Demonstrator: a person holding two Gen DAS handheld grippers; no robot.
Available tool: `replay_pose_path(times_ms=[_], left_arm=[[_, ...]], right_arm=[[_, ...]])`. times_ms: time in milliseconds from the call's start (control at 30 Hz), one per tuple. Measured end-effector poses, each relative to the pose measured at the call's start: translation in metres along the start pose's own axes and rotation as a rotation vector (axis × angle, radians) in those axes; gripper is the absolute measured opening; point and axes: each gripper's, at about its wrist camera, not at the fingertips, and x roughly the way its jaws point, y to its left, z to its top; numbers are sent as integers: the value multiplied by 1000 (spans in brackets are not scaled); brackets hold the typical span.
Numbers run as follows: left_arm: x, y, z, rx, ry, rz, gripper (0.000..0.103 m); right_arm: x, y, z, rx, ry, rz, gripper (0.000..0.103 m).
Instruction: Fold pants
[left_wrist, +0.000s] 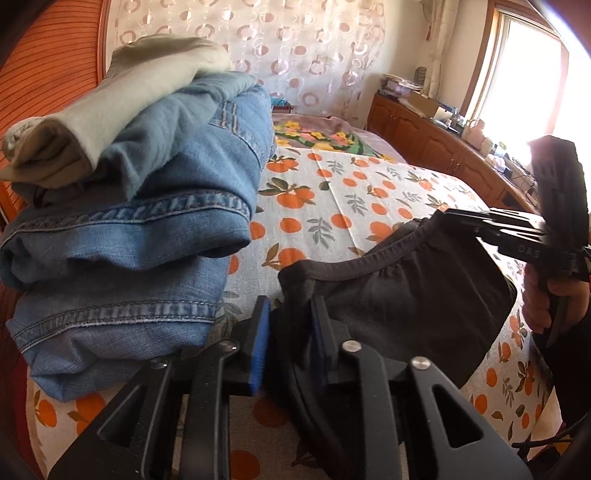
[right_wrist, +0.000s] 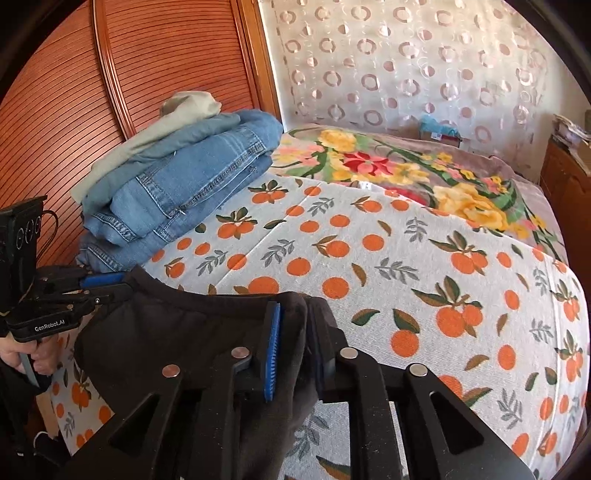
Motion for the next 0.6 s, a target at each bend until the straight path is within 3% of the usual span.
replay_pose_path(times_ms=[100, 233, 400, 467, 600], left_arm=[[-2, 0, -3, 1, 4, 11, 31], [-4, -1, -7, 5, 3, 9, 48], [0, -6, -15, 28, 30, 20, 51], [-2, -5, -18, 26, 29, 22, 57], [-6, -1, -25, 18, 48, 23, 59]], right_arm=[[-5, 1, -3, -2, -3, -21, 29], [-9, 0, -9, -1, -1, -25, 36], [-10, -1, -11, 4, 8, -27, 47], [-9, -2, -11, 2, 15, -20, 51], [-3, -6, -13, 4, 37, -14, 53]])
